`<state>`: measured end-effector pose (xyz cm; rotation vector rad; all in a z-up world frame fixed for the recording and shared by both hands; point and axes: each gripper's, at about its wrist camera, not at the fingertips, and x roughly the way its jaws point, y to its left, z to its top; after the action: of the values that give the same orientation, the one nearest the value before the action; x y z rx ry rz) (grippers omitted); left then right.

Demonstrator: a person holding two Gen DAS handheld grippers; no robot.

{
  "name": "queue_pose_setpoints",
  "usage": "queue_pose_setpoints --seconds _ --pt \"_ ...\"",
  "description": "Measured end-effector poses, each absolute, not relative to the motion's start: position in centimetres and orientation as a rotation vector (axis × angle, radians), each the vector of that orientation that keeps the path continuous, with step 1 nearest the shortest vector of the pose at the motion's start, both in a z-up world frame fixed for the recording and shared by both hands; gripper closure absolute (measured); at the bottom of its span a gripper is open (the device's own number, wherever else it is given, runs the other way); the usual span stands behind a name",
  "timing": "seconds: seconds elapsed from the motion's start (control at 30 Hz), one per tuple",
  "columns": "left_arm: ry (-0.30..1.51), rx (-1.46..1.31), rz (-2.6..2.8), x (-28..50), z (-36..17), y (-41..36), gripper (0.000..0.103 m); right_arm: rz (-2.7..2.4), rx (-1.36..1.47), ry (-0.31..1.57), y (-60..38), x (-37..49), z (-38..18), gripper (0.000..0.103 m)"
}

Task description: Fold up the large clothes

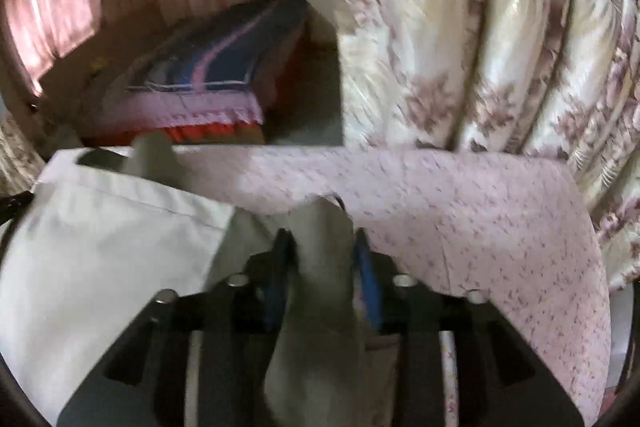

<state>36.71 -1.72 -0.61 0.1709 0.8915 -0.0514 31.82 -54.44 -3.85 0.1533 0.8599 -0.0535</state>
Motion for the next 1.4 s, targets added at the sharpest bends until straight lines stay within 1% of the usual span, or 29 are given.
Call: queue_pose_setpoints --seconds 0.03,0.07,0.1,0.13,0.17,0.2,0.23,0.27,0.3,0.37,0.47,0.57,0.7,0.77,0.8,0.83,0.9,0.97,1.1,1.2,1.33,1.4 --pt "0.891 0.182 -0.037 36.6 -0.6 -1.6 0.065 -0.071 0.145 0.853 -54.7 31.3 -3.3 0.04" --pt "0.887 0.189 -0.024 36.4 -0.4 -1.2 0.053 -0.088 0.136 0.843 -55.0 30.8 -2.6 0.029" --pt "0.871 0.191 -0.01 36.0 0.4 -0.9 0.048 -0.103 0.12 0.816 -55.2 29.8 -1.0 0.026" --pt "0.842 0.184 0.004 35.4 1.8 -0.4 0.043 -0.113 0.106 0.79 -55.2 29.1 0.2 0.024" --pt "0.812 0.173 0.013 34.8 3.3 -0.2 0.037 -0.123 0.092 0.76 -55.0 28.3 1.7 0.019" --pt "0.784 0.163 0.017 34.3 4.7 -0.2 0.033 -0.127 0.085 0.73 -54.7 27.5 3.2 0.011" --pt "0.742 0.145 0.015 33.6 6.5 -0.3 0.021 -0.132 0.085 0.682 -53.9 26.4 5.3 0.008" --pt "0.687 0.114 0.01 32.4 8.7 -0.7 0.006 -0.133 0.097 0.631 -53.0 25.6 7.0 0.002" --pt "0.651 0.088 0.002 31.7 10.0 -1.3 0.003 -0.127 0.117 0.592 -52.0 25.0 8.3 0.002" --pt "0.621 0.035 -0.028 30.4 11.6 -3.0 0.003 -0.095 0.203 0.535 -49.3 24.1 10.0 0.002" --pt "0.62 -0.078 -0.088 28.6 10.7 -6.9 0.003 -0.023 0.289 0.515 -44.5 24.0 9.0 0.002" --pt "0.666 -0.088 -0.092 28.0 7.4 -10.2 0.003 -0.001 0.229 0.584 -39.5 24.9 5.1 0.002" --pt "0.717 0.031 -0.045 28.2 1.8 -12.6 0.003 -0.038 0.011 0.731 -36.3 27.2 -1.8 0.002" --pt "0.761 0.085 -0.025 28.9 -1.5 -12.6 0.003 -0.064 -0.033 0.782 -37.0 28.2 -4.6 0.002" --pt "0.762 0.113 -0.024 29.1 -2.4 -12.5 0.003 -0.048 0.019 0.822 -37.9 28.8 -5.0 0.002" --pt "0.783 0.119 -0.029 29.4 -3.1 -12.3 0.003 -0.049 0.056 0.82 -38.9 29.0 -4.9 0.002" --pt "0.777 0.133 -0.017 29.8 -3.0 -11.8 0.003 -0.077 0.059 0.837 -40.0 29.6 -5.3 0.002" --pt "0.812 0.152 -0.014 30.7 -3.4 -11.8 0.003 -0.06 0.094 0.885 -41.4 30.8 -5.8 0.002" --pt "0.817 0.248 0.03 32.2 -3.6 -11.6 0.003 -0.073 0.093 0.915 -43.0 32.2 -6.2 0.002" --pt "0.834 0.223 0.051 33.4 -3.4 -10.2 0.003 -0.101 0.151 0.926 -45.4 33.1 -6.5 0.002" --pt "0.826 0.263 0.114 35.0 -3.1 -9.0 0.003 -0.159 0.123 0.93 -46.8 33.4 -6.8 0.002" --pt "0.851 0.223 0.104 35.8 -3.1 -7.7 0.003 -0.167 0.189 0.934 -48.3 33.6 -6.8 0.002"
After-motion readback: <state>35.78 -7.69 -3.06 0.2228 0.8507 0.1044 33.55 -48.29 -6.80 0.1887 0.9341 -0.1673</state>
